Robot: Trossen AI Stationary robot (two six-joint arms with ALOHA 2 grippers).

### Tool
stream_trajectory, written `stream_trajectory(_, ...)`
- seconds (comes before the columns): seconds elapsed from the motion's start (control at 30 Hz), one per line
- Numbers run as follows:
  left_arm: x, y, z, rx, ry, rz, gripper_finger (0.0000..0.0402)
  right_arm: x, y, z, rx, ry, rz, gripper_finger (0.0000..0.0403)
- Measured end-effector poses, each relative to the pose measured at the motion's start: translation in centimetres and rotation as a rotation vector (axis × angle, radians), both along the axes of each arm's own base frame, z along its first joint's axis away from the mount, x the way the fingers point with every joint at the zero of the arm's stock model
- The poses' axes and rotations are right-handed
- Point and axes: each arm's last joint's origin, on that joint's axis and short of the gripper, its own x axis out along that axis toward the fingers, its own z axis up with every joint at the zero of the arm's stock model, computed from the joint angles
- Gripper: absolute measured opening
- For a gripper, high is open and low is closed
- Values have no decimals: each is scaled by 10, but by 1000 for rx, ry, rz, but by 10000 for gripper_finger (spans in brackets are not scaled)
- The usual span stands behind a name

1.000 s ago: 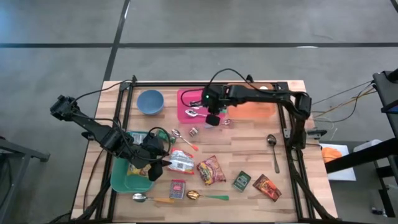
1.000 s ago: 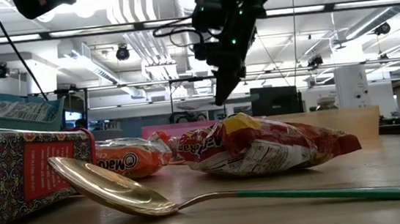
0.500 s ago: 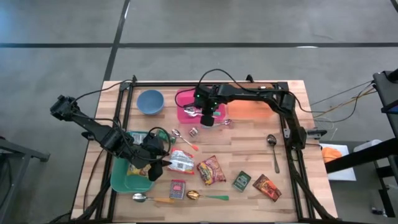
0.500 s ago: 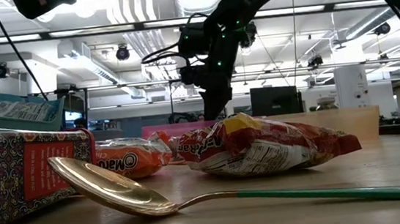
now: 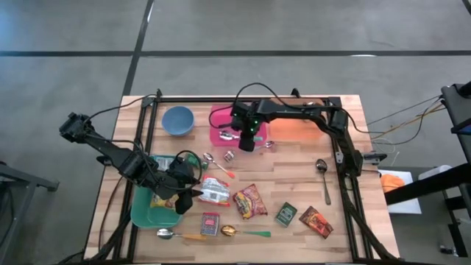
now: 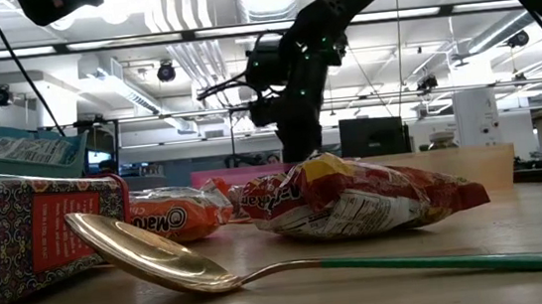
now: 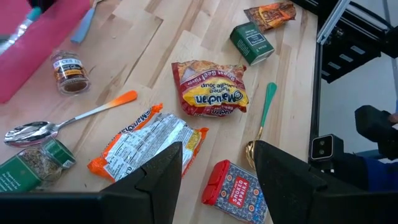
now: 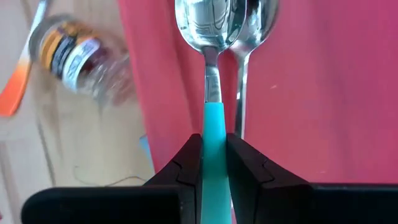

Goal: Pick & Place Food Item
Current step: Put the light blue spoon into the pink bin

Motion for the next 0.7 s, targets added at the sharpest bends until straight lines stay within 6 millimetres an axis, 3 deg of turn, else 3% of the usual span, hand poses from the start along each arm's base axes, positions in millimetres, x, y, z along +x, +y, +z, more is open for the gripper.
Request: stream_trajectory(0.7,0,0,0,-1,0,1,201,-7,5,-12,9,49,73,39)
